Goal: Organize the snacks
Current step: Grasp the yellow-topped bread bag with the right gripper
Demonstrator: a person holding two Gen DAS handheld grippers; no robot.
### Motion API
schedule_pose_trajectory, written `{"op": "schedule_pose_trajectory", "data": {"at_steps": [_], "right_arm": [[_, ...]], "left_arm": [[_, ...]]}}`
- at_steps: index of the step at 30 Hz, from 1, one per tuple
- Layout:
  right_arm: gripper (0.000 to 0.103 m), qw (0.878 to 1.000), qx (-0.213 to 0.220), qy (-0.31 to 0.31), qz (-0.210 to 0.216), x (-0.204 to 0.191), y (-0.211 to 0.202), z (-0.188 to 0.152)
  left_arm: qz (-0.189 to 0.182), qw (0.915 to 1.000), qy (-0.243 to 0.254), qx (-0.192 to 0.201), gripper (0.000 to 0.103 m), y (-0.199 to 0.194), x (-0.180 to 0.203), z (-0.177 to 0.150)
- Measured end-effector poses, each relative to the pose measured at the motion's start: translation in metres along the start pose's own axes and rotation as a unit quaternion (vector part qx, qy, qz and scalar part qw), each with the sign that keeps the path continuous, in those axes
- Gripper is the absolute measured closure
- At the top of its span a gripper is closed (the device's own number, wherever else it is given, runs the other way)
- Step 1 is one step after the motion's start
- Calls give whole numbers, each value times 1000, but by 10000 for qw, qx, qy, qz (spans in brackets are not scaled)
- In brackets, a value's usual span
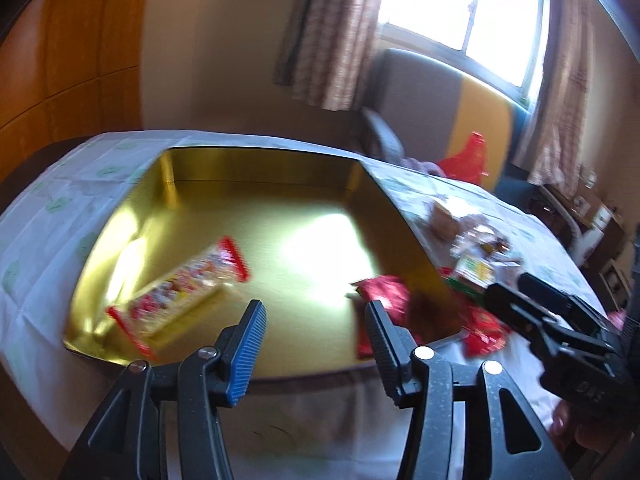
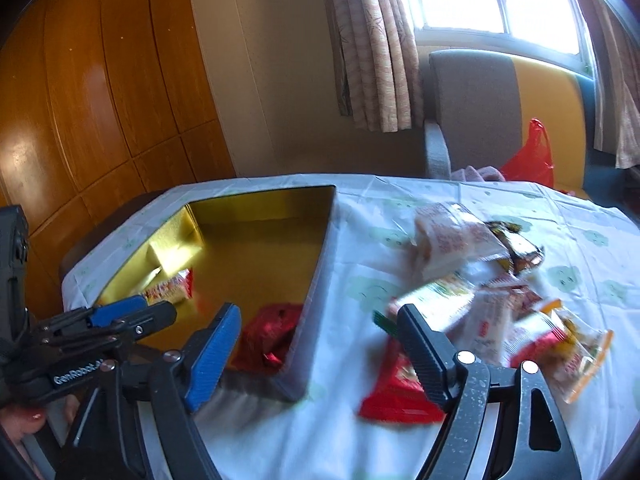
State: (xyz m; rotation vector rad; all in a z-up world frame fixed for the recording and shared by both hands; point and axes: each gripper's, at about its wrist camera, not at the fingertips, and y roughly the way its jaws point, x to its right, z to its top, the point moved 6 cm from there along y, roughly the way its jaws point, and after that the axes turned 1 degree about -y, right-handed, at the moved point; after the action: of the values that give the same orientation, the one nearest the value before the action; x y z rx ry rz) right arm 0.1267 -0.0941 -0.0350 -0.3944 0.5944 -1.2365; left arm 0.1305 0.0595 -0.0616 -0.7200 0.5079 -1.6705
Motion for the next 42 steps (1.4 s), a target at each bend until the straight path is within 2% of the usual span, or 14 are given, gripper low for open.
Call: {"op": "schedule_pose_trajectory", "data": {"at_steps": [11, 22, 25, 29, 33, 37, 40, 42], "right_arm": [[21, 9983, -189, 248, -489, 56, -27, -35], [20, 9934, -506, 348, -965, 115, -49, -79], [20, 9924, -465, 342, -1087, 133, -57, -79], [20, 9899, -291, 254, -1365, 159, -63, -60], [17, 9859, -337, -80, -1640, 179, -55, -36], [15, 9811, -820, -717, -1598, 185, -22, -19], [15, 9666, -1345, -1528, -1555, 182, 9, -23], [17, 9608, -1446, -1843, -1485, 179, 22, -29]], "left_arm": [[-791, 9941, 747, -51, 50, -11, 71, -20], [-1353, 9800, 1414, -370, 50, -17, 127, -55], [-1438, 9782, 1422, -465, 50, -17, 136, -61], [-1376, 9777, 1501, -508, 50, -18, 139, -65], [-1330, 9796, 1416, -507, 50, -21, 135, -64], [-1254, 9817, 1341, -506, 50, -22, 130, -61], [-1217, 9825, 1309, -526, 50, -21, 130, -60], [-1178, 9826, 1339, -524, 50, -21, 130, -61]]}}
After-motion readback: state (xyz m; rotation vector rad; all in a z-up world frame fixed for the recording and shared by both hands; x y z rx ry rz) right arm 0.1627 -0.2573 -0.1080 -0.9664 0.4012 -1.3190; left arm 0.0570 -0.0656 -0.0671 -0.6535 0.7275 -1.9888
